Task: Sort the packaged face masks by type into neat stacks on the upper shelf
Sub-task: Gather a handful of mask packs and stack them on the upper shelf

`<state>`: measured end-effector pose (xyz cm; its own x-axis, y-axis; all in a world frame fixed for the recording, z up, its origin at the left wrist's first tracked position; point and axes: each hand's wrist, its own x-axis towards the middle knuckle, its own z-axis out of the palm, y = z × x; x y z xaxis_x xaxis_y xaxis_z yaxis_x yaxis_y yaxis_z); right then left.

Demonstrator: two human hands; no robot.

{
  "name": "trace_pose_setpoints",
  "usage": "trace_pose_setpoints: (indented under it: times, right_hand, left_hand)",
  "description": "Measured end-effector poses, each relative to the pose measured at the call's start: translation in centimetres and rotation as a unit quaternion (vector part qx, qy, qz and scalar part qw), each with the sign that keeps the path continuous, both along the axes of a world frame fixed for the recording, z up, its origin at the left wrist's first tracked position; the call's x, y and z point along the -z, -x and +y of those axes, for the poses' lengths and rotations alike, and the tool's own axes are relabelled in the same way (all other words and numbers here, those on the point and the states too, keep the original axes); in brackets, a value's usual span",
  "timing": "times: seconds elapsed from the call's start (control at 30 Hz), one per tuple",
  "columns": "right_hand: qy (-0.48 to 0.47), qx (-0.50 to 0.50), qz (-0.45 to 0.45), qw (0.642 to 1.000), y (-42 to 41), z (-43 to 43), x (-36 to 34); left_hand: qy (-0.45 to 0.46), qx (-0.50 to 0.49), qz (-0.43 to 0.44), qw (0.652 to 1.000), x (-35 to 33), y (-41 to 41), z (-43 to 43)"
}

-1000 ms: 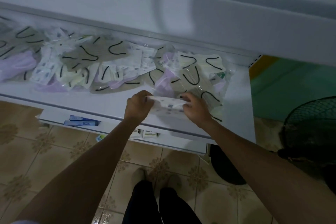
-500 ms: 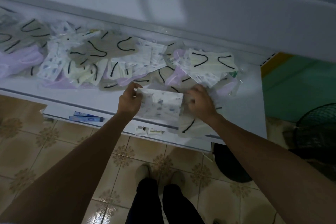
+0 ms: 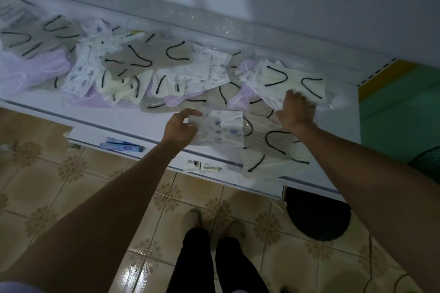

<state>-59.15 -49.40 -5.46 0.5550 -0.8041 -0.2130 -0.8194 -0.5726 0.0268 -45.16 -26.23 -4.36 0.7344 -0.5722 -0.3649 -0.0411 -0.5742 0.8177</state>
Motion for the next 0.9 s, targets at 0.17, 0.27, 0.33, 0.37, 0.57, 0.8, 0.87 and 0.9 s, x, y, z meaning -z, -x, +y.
trace_pose_setpoints:
  times: [0.17, 0.27, 0.33, 0.37, 0.57, 0.8, 0.87, 0.9]
  right_hand:
    - [0.035, -0.063, 0.053, 0.996, -0.1, -0.4, 0.2]
    - [0.01, -0.068, 0.01, 0.998, 0.0, -0.8, 0.9]
    - [-0.034, -0.066, -0.013, 0.997, -0.2, -1.3, 1.3]
    - [-0.039, -0.074, -0.012, 0.996, -0.4, -1.5, 1.4]
    - [0.029, -0.123, 0.008, 0.992, -1.0, -2.3, 0.3]
    - [-0.056, -0.235, -0.043, 0.969, 0.4, 3.0, 0.2]
    - [-0.068, -0.313, -0.099, 0.942, 0.7, 5.0, 0.5]
    - [-0.069, -0.346, -0.12, 0.928, 0.7, 6.0, 0.6]
  left_hand:
    - [-0.016, -0.032, -0.002, 0.999, 0.5, -0.6, 0.4]
    - [-0.009, -0.084, 0.03, 0.996, 0.9, -0.7, 0.4]
    - [-0.007, -0.098, 0.039, 0.994, 1.0, -0.6, 0.4]
    - [-0.005, -0.104, 0.045, 0.994, 1.0, -0.6, 0.4]
    - [0.033, -0.12, 0.1, 0.987, 1.6, -1.1, 0.5]
    - [0.087, -0.118, 0.13, 0.981, 1.5, -1.0, -0.3]
    - [0.097, -0.144, 0.159, 0.972, 1.5, -0.9, -0.6]
    - [0.097, -0.157, 0.17, 0.968, 1.6, -0.8, -0.7]
